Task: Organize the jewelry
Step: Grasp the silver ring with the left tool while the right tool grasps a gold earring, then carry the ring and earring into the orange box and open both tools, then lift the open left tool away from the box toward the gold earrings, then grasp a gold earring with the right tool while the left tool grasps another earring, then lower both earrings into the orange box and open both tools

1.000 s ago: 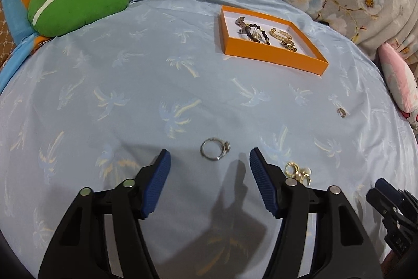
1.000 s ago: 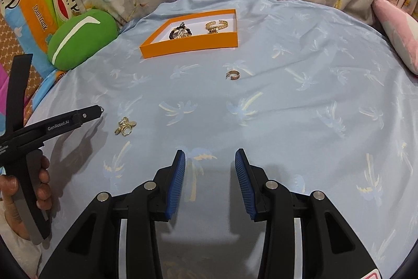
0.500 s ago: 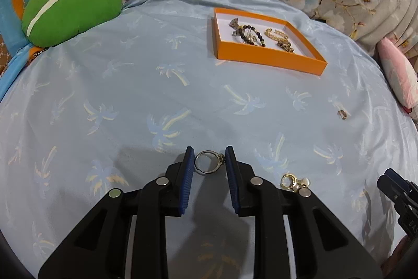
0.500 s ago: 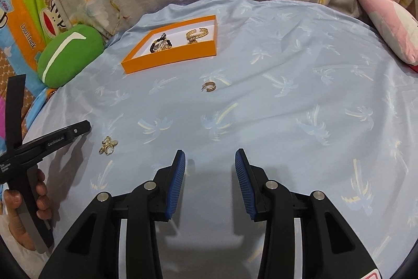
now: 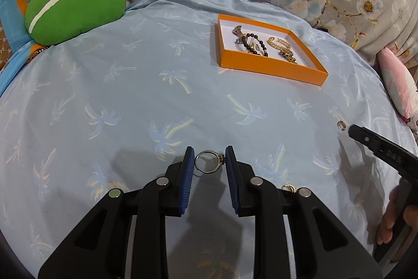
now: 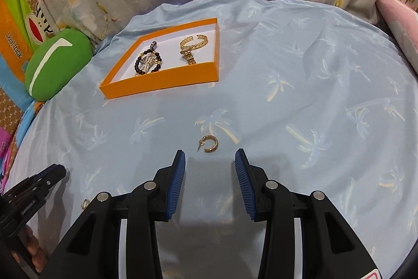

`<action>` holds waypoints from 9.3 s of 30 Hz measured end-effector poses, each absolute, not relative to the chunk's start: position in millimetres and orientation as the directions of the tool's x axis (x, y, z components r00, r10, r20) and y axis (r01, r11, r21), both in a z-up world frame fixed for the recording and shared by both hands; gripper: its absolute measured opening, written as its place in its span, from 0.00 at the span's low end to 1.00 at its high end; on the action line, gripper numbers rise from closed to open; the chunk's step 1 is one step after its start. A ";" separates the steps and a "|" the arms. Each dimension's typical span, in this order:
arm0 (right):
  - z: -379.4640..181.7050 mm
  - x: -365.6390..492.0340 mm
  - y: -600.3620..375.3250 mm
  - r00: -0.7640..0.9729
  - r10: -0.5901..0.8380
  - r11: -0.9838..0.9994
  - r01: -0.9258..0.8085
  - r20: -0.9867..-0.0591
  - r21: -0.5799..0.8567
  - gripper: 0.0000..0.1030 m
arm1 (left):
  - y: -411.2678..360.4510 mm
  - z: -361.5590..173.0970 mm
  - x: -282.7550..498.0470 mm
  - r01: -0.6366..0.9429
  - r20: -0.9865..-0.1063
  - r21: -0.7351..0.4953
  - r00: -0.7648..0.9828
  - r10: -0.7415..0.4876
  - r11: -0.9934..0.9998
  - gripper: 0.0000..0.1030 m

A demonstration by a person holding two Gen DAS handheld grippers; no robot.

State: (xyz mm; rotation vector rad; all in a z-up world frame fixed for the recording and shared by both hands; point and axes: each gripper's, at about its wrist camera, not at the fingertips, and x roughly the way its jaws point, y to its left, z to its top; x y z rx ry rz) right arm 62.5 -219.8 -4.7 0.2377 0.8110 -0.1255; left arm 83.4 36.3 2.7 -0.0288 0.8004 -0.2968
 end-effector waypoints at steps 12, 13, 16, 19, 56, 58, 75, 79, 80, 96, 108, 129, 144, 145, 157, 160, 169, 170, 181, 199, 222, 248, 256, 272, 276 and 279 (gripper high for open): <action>-10.6 79.9 -210.5 0.655 -0.077 0.972 0.217 -0.752 0.089 0.16 | 34.7 2.2 81.5 0.265 -0.702 -0.132 0.655 -0.278 0.955 0.23; -10.7 79.9 -210.4 0.655 -0.077 0.972 0.217 -0.752 0.088 0.16 | 34.7 2.1 81.5 0.265 -0.702 -0.132 0.655 -0.279 0.955 0.23; -9.9 79.2 -211.4 0.658 -0.077 0.971 0.220 -0.749 0.094 0.16 | 35.0 2.1 81.5 0.265 -0.702 -0.134 0.655 -0.280 0.955 0.23; -6.9 75.8 -212.8 0.672 -0.066 0.970 0.217 -0.737 0.111 0.16 | 35.4 4.0 80.9 0.259 -0.698 -0.135 0.660 -0.278 0.956 0.23; 14.7 216.3 -227.5 0.755 0.028 0.977 0.116 -0.655 0.176 0.16 | -79.3 37.3 255.6 0.349 -0.603 -0.144 0.711 -0.361 0.926 0.23; 14.0 216.7 -225.1 0.755 0.021 0.980 0.114 -0.655 0.162 0.16 | -81.1 36.1 256.1 0.349 -0.606 -0.136 0.711 -0.356 0.927 0.23; 14.8 212.8 -230.4 0.775 0.008 0.975 0.135 -0.632 0.177 0.33 | -75.5 33.2 258.9 0.304 -0.604 -0.142 0.727 -0.326 0.942 0.57; 18.2 198.7 -234.0 0.790 0.004 0.973 0.138 -0.613 0.184 0.33 | -59.6 38.7 253.1 0.273 -0.580 -0.168 0.749 -0.319 0.947 0.57; 19.6 193.4 -234.0 0.794 0.000 0.974 0.139 -0.608 0.181 0.33 | -53.5 41.2 249.7 0.263 -0.568 -0.178 0.759 -0.317 0.948 0.57; 1.8 52.7 -180.5 0.755 0.081 0.983 0.048 -0.651 0.178 0.33 | 36.7 26.0 139.9 0.170 -0.591 -0.185 0.768 -0.247 0.968 0.57; -5.5 -2.0 -112.7 0.720 0.155 0.987 -0.078 -0.676 0.144 0.33 | 57.9 15.1 76.5 0.147 -0.621 -0.171 0.752 -0.223 0.974 0.57; -16.7 18.7 -89.4 0.651 0.152 0.988 -0.086 -0.744 0.127 0.13 | 65.3 10.4 55.4 0.160 -0.642 -0.176 0.729 -0.237 0.971 0.57; -15.5 -20.6 -154.6 0.675 0.060 0.983 0.086 -0.736 0.159 0.13 | 24.3 3.5 45.5 0.340 -0.687 -0.180 0.628 -0.365 0.923 0.57; -15.6 -21.7 -159.6 0.675 0.054 0.981 0.100 -0.735 0.164 0.13 | 16.4 2.4 44.1 0.359 -0.693 -0.174 0.617 -0.373 0.917 0.57; -17.2 -21.6 -167.6 0.676 0.044 0.981 0.110 -0.736 0.159 0.13 | -23.5 -5.3 44.7 0.403 -0.733 -0.069 0.599 -0.321 0.912 0.40; -17.3 -21.4 -166.8 0.675 0.043 0.981 0.109 -0.736 0.158 0.13 | -23.4 -5.3 45.9 0.410 -0.732 -0.080 0.595 -0.333 0.909 0.24; -17.3 -20.1 -166.2 0.676 0.051 0.979 0.111 -0.736 0.169 0.13 | -19.9 -4.4 46.8 0.421 -0.724 -0.120 0.582 -0.369 0.899 0.12; -17.3 -19.7 -166.4 0.676 0.052 0.979 0.111 -0.735 0.171 0.13 | -19.9 -4.0 46.5 0.422 -0.722 -0.120 0.584 -0.371 0.899 0.12; -11.8 -22.3 -169.8 0.699 0.070 0.975 0.105 -0.712 0.198 0.13 | -5.2 13.3 36.3 0.408 -0.680 -0.166 0.611 -0.404 0.898 0.12; 61.8 99.6 -212.7 0.805 0.056 0.976 0.082 -0.590 0.204 0.13 | -24.0 94.7 140.9 0.375 -0.561 -0.124 0.738 -0.376 0.919 0.12; 34.2 267.0 -247.3 0.786 0.028 0.974 0.117 -0.617 0.193 0.13 | -88.1 48.9 313.3 0.327 -0.594 -0.111 0.735 -0.327 0.938 0.12; 23.8 270.4 -247.2 0.785 0.009 0.977 0.126 -0.619 0.173 0.23 | -87.8 34.7 324.7 0.298 -0.609 -0.128 0.729 -0.312 0.946 0.23; 23.4 267.3 -246.3 0.785 -0.006 0.979 0.131 -0.619 0.157 0.23 | -89.3 34.3 319.0 0.295 -0.600 -0.099 0.744 -0.293 0.950 0.23; 25.2 166.2 -204.4 0.820 -0.075 0.987 0.142 -0.568 0.075 0.44 | -64.8 27.4 222.5 0.247 -0.575 -0.016 0.791 -0.211 0.969 0.36; 23.7 144.9 -196.5 0.815 -0.088 0.986 0.152 -0.572 0.065 0.49 | -59.9 26.7 198.7 0.239 -0.572 -0.013 0.795 -0.203 0.971 0.36; 22.3 132.8 -194.9 0.812 -0.098 0.984 0.164 -0.575 0.063 0.57 | -55.9 23.3 186.0 0.231 -0.593 -0.018 0.781 -0.197 0.973 0.36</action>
